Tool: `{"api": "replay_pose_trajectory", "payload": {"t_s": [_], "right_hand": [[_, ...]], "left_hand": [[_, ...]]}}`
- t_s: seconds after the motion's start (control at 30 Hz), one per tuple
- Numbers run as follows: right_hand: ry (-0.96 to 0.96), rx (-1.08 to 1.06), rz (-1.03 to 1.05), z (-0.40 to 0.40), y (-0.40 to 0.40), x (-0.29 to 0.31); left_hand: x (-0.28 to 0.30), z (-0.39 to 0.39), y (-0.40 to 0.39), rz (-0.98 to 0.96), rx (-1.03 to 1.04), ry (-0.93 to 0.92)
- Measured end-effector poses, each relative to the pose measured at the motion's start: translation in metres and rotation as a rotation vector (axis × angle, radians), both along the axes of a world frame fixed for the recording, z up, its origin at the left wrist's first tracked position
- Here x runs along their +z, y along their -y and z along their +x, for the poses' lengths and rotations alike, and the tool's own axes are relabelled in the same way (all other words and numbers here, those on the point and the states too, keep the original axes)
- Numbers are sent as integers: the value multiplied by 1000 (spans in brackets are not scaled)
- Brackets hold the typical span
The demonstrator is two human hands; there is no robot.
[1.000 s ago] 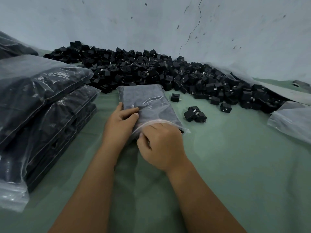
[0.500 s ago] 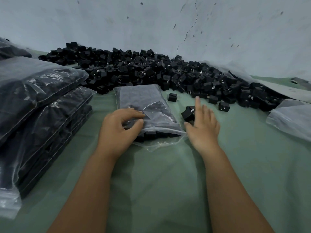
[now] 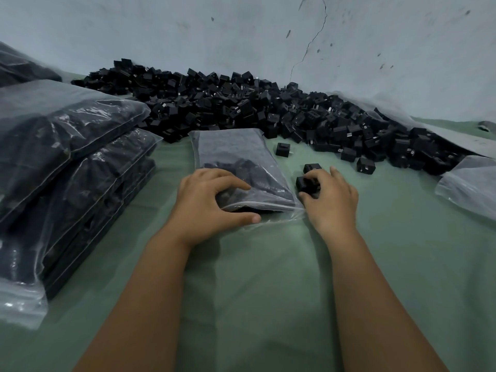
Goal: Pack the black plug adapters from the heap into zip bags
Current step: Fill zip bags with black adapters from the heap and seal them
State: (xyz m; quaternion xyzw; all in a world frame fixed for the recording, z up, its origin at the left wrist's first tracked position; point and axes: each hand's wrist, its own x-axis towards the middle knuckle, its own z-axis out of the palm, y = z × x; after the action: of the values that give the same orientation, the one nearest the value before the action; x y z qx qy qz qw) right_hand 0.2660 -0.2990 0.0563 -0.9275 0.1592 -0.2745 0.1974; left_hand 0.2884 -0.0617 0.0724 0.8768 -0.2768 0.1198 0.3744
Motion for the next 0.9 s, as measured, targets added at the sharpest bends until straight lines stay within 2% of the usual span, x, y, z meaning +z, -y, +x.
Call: {"api": "replay_pose_trajectory", "payload": {"t_s": [0.1,0.23,0.33,0.43,0.53,0.73,0.9], "right_hand": [[40,24,-27,-3,-3,3],[404,32,239,-15,-21,13],[607,183,181,-26,-56,20],[565,383,94,-31,-90,23],[437,483,155,-36,-109,22],[339,345,65,-33,-108,22],[299,297,-129,-31,-113,21]], "left_hand": [[1,1,1,-40,2,-5],[1,3,0,-163,-3,-78],[2,4,3,-245,-21,-145],[6,1,9,-469,-7,-213],[7,-1,12,-632,53,-275],[6,2,16,-727,135,-254],[3,3,17,-753,158,-264]]}}
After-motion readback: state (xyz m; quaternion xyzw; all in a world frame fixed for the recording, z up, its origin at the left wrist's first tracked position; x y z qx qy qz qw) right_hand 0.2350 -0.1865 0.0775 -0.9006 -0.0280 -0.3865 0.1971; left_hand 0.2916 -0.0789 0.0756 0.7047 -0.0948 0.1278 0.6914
